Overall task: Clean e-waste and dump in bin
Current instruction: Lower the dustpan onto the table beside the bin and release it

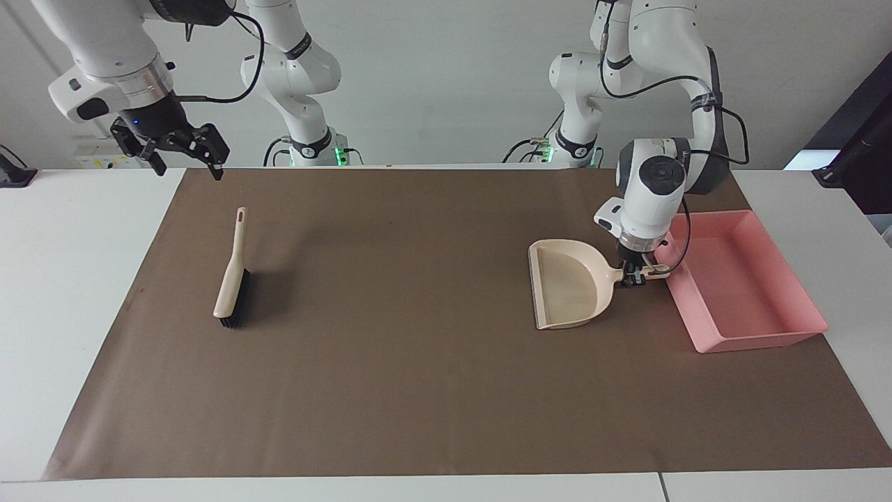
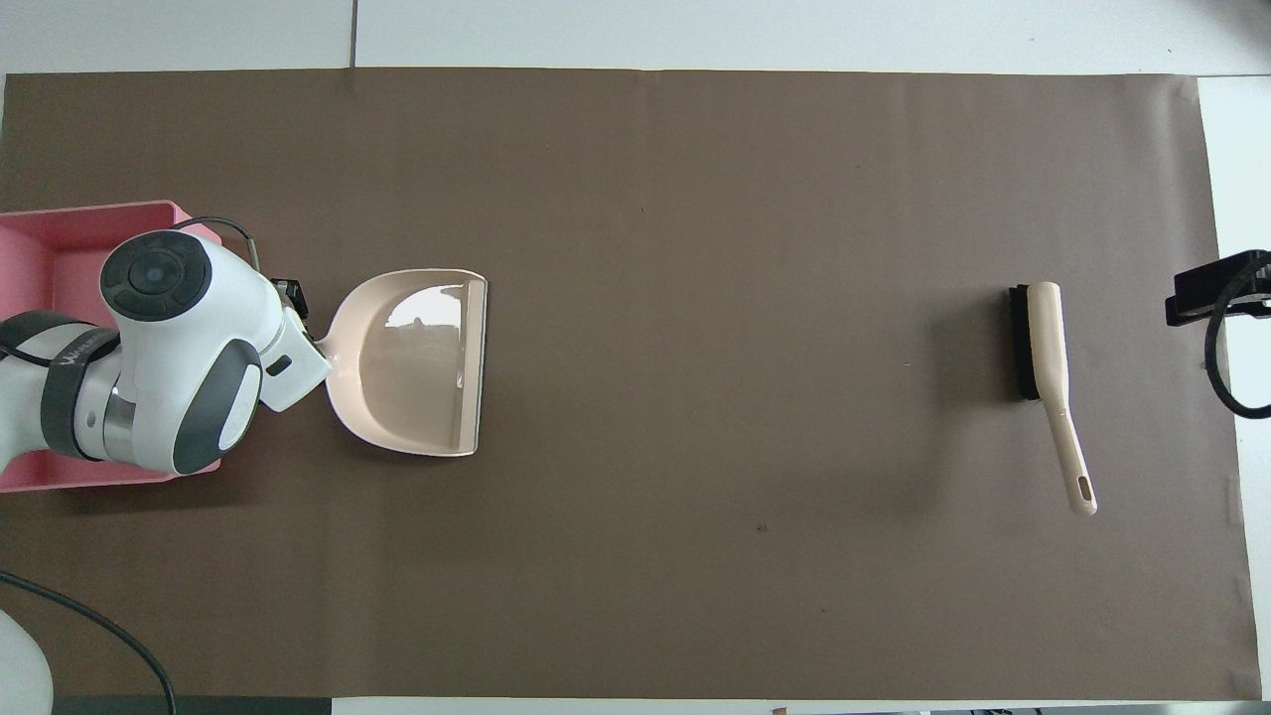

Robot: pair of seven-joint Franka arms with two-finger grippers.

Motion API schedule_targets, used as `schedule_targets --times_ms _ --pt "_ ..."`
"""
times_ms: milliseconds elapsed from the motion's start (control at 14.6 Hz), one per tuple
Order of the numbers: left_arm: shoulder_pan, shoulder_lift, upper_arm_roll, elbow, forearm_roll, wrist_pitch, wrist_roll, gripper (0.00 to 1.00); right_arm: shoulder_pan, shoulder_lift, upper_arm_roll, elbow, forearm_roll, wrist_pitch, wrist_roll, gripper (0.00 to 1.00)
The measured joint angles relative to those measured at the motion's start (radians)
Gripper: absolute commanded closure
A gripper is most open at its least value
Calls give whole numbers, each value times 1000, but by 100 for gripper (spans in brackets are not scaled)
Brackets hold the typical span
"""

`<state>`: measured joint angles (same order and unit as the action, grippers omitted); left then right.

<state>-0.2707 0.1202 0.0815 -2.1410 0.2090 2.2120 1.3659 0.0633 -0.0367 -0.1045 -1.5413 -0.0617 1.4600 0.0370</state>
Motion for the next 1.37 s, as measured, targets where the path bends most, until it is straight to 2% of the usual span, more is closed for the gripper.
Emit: schedule_targets --times_ms 137,342,479,616,890,1164,1370 --pt "0 -1 0 1 0 1 -10 42 0 0 0 0 0 0 0 0" --pt "-5 -9 0 14 0 0 -35 22 0 0 0 0 0 0 0 0" --pt "-10 -24 0 29 -1 -25 -82 3 0 0 0 0 0 0 0 0" --pt "-9 -58 2 39 -2 -93 -222 2 0 0 0 0 0 0 0 0" --pt "1 -154 9 42 -3 -274 -640 2 0 0 0 0 0 0 0 0" --pt "54 -167 20 45 -60 -288 -979 2 0 0 0 0 0 0 0 0" --pt "124 -167 28 112 -90 -305 -1198 2 0 0 0 0 0 1 0 0"
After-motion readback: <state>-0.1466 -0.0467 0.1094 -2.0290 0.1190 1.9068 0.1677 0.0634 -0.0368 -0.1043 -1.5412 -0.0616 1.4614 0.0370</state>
